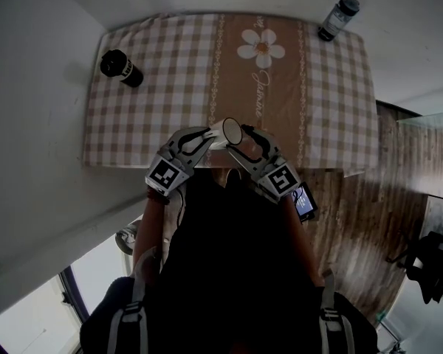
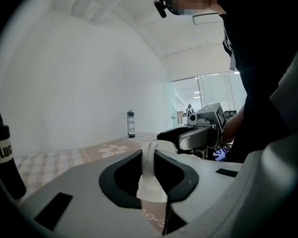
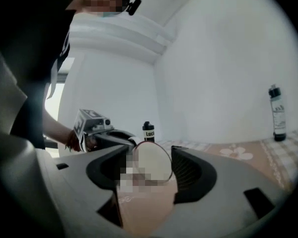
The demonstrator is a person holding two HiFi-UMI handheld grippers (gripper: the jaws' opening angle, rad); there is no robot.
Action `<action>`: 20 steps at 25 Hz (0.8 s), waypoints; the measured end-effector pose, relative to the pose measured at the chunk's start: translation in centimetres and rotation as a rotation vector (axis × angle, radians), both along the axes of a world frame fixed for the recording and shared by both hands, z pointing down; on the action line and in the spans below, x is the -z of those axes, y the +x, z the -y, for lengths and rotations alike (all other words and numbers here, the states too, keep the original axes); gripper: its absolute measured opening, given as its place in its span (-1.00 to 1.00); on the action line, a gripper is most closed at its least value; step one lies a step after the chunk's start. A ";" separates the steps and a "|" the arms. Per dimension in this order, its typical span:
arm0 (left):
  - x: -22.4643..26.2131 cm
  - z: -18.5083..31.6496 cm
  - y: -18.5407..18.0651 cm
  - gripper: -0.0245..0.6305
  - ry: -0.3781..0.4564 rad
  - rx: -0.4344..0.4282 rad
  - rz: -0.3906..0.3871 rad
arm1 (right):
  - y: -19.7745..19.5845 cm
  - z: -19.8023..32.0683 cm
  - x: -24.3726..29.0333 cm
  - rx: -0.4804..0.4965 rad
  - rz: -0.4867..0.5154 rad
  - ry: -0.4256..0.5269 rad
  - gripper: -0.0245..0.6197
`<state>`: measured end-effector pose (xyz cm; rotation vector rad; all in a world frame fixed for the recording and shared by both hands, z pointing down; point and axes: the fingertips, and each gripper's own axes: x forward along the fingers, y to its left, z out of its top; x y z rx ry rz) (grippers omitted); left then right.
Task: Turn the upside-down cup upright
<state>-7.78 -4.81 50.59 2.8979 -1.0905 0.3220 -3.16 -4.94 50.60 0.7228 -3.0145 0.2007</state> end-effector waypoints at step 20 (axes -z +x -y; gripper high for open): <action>3.1 -0.4 2.2 -0.73 0.019 -0.069 -0.217 | -0.2 0.7 0.1 0.034 0.214 -0.206 0.30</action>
